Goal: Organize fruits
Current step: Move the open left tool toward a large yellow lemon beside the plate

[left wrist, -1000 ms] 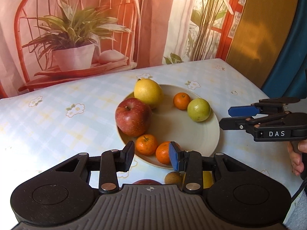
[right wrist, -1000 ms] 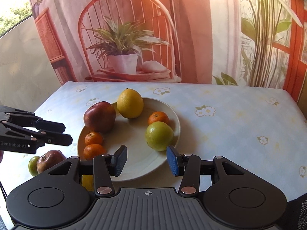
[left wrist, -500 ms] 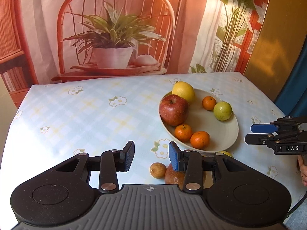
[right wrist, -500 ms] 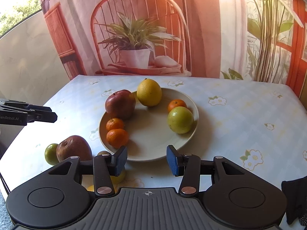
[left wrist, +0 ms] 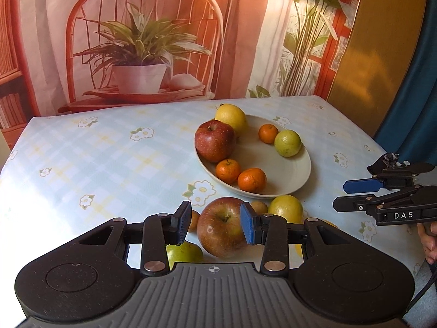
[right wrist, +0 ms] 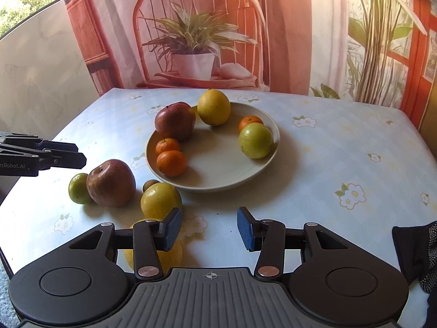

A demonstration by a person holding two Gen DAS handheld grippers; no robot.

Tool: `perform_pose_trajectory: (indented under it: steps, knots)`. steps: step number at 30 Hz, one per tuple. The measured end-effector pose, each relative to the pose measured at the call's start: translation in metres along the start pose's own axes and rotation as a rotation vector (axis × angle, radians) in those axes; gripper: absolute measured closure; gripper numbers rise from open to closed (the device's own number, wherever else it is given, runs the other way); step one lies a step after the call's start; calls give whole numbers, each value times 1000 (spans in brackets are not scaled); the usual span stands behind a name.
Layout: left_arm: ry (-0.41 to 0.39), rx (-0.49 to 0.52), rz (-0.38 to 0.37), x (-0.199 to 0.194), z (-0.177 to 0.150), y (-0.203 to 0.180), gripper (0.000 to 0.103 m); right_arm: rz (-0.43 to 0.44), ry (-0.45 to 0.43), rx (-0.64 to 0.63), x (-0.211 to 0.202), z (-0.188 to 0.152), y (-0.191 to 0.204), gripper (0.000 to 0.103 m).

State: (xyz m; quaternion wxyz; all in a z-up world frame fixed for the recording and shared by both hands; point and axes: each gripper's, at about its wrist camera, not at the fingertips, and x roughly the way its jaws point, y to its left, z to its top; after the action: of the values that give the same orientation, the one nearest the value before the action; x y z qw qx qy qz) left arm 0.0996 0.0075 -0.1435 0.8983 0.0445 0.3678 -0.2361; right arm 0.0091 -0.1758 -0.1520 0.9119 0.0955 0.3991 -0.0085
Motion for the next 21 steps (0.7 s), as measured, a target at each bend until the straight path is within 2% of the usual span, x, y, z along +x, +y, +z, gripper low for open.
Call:
perform_pose_trajectory:
  steps: [8, 21]
  knots:
    - [-4, 7, -33, -3, -11, -15, 62, -1, 15, -22, -10, -14, 10, 61]
    - [5, 13, -55, 2, -15, -26, 62, 19, 32, -71, -10, -18, 24, 61]
